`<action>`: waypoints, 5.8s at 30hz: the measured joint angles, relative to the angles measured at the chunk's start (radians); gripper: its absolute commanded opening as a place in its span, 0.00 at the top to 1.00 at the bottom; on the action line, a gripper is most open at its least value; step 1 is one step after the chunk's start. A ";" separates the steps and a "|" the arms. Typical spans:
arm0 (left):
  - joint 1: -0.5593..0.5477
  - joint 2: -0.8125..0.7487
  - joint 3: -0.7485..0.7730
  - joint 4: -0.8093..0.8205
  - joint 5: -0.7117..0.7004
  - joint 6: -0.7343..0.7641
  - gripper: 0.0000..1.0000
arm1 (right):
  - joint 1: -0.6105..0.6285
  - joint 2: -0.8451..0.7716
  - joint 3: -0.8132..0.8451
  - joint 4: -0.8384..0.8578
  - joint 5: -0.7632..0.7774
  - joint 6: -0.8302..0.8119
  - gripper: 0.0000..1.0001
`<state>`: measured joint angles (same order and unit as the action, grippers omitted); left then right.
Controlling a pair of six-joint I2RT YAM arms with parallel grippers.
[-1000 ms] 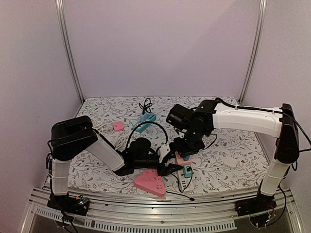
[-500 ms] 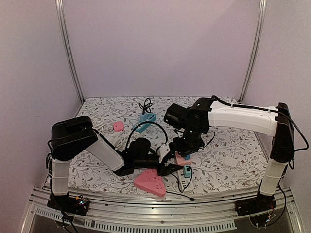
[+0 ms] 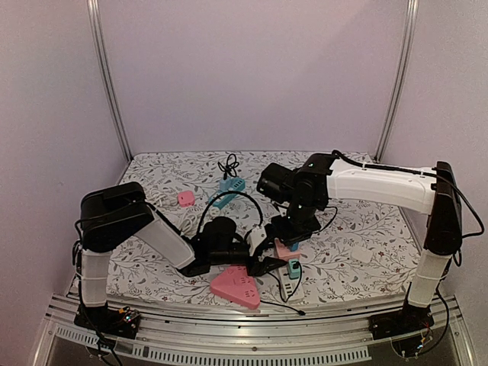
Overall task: Insert the plug
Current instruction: Insert the plug into the socket.
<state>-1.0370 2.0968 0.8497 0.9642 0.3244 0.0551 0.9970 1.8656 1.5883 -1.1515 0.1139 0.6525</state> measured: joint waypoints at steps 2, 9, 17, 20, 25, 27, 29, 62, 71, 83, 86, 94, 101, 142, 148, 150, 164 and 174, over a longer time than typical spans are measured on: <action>0.000 0.000 0.000 0.000 0.000 0.000 1.00 | 0.001 -0.007 -0.013 0.008 0.002 -0.001 1.00; 0.000 0.002 0.000 0.003 0.001 -0.004 1.00 | 0.003 0.008 0.005 -0.004 0.006 -0.003 1.00; 0.002 0.006 0.000 0.013 0.007 -0.005 1.00 | 0.004 0.046 0.040 -0.046 0.009 -0.005 1.00; 0.002 0.006 0.000 0.013 0.007 -0.005 1.00 | 0.010 0.050 0.049 -0.047 0.000 -0.005 1.00; 0.003 0.010 0.000 0.018 0.008 -0.006 1.00 | 0.011 0.061 0.061 -0.060 -0.006 -0.005 1.00; 0.003 0.010 0.000 0.018 0.008 -0.006 1.00 | 0.010 0.060 0.053 -0.058 -0.006 -0.004 1.00; 0.003 0.010 0.001 0.018 0.008 -0.004 1.00 | 0.010 0.055 0.042 -0.048 -0.006 -0.003 1.00; 0.002 0.024 0.002 0.053 -0.006 -0.021 1.00 | 0.006 0.025 -0.019 0.021 0.003 0.018 1.00; 0.002 0.024 0.002 0.053 -0.007 -0.019 1.00 | 0.006 0.006 -0.060 0.061 0.004 0.014 1.00; 0.002 0.024 0.001 0.055 -0.008 -0.021 1.00 | 0.009 -0.008 -0.081 0.087 0.004 0.019 1.00; 0.000 0.024 -0.003 0.060 -0.012 -0.021 1.00 | 0.009 -0.010 -0.081 0.088 0.003 0.018 1.00; -0.003 0.024 -0.024 0.094 -0.052 -0.021 0.92 | 0.004 -0.011 -0.081 0.114 0.003 0.005 1.00; -0.003 0.024 -0.031 0.105 -0.059 -0.021 0.95 | -0.002 -0.010 -0.081 0.117 -0.015 -0.008 1.00; -0.006 0.024 -0.032 0.108 -0.066 -0.021 0.89 | -0.025 -0.045 -0.098 0.130 -0.046 -0.062 1.00; -0.006 0.024 -0.032 0.108 -0.067 -0.021 0.86 | -0.036 -0.052 -0.104 0.138 -0.069 -0.071 1.00; -0.006 0.024 -0.032 0.108 -0.067 -0.021 0.85 | -0.037 -0.052 -0.104 0.138 -0.071 -0.073 1.00; -0.006 0.024 -0.032 0.109 -0.068 -0.021 0.82 | -0.041 -0.044 -0.088 0.120 -0.075 -0.093 1.00; -0.006 0.024 -0.032 0.109 -0.067 -0.021 0.83 | -0.042 -0.044 -0.083 0.110 -0.066 -0.094 1.00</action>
<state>-1.0428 2.1212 0.8181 1.0733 0.2577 0.0341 0.9554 1.8217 1.5055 -1.0412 0.0475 0.5587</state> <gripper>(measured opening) 0.607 0.141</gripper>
